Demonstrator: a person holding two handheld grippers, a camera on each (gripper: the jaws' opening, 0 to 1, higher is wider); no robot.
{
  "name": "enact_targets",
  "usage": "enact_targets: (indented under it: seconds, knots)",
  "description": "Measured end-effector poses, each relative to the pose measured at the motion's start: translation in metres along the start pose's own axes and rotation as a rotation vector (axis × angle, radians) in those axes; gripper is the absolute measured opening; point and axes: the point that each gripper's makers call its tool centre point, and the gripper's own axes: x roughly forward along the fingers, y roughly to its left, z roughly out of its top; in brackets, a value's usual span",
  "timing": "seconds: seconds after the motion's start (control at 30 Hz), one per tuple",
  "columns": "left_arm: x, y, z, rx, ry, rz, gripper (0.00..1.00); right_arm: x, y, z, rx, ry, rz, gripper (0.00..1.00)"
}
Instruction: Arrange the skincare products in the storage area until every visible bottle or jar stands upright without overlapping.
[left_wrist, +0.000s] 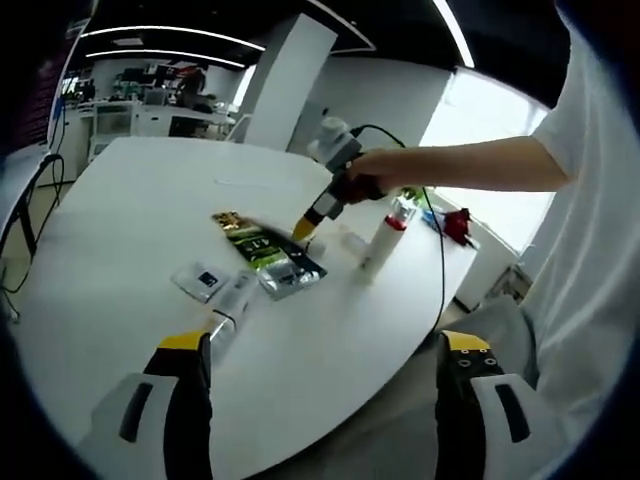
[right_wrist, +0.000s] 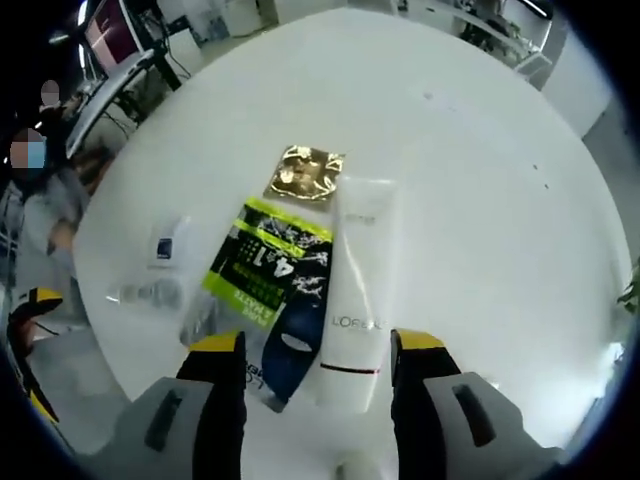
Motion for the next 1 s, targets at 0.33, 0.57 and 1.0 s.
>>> enact_targets:
  seconds: [0.33, 0.57, 1.0]
  knots:
    - [0.005, 0.000, -0.006, 0.012, 0.041, -0.004, 0.85, 0.005, -0.007, 0.008, -0.004, -0.004, -0.027, 0.58]
    - [0.007, 0.001, -0.009, 0.016, 0.058, -0.011, 0.85, 0.012, -0.014, 0.016, -0.005, 0.005, -0.026, 0.55]
    - [0.008, 0.005, -0.012, 0.005, 0.065, -0.009, 0.85, 0.023, -0.017, 0.024, -0.010, 0.004, -0.042, 0.52]
